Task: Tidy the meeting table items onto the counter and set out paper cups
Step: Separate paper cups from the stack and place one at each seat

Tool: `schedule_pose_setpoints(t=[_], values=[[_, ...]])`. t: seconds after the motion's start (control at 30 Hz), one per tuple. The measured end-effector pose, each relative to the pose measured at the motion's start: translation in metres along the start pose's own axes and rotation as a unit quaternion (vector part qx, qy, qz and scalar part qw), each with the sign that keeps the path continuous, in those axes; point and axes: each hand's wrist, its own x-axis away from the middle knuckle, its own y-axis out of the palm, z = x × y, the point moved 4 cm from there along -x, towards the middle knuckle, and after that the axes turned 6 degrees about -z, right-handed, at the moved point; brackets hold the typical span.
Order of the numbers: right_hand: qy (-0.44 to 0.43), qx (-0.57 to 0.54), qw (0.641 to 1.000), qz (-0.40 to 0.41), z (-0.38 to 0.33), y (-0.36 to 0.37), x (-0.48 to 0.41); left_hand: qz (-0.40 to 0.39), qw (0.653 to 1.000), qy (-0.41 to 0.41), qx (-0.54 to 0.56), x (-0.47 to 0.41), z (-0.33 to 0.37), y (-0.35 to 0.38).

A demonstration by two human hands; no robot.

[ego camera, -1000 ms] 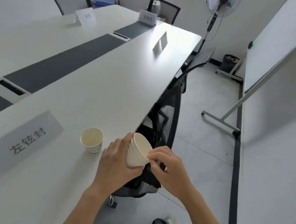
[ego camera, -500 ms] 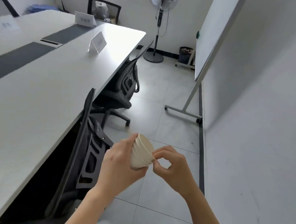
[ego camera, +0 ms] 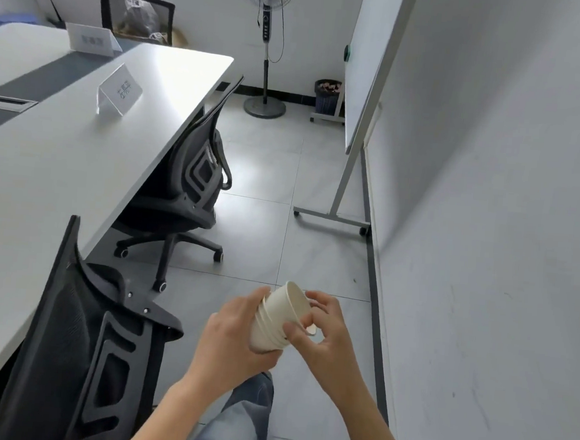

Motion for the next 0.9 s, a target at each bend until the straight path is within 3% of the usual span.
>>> schedule_pose_setpoints(t=[0.37, 0.9], values=[[0.0, -0.046, 0.998, 0.051, -0.019, -0.028, -0.177, 0.025, 1.0, 0.013, -0.005, -0.177, -0.05, -0.016], [0.07, -0.104, 0.992, -0.014, -0.003, -0.034, -0.374, 0.05, 0.996, -0.075, -0.026, -0.334, -0.126, -0.018]])
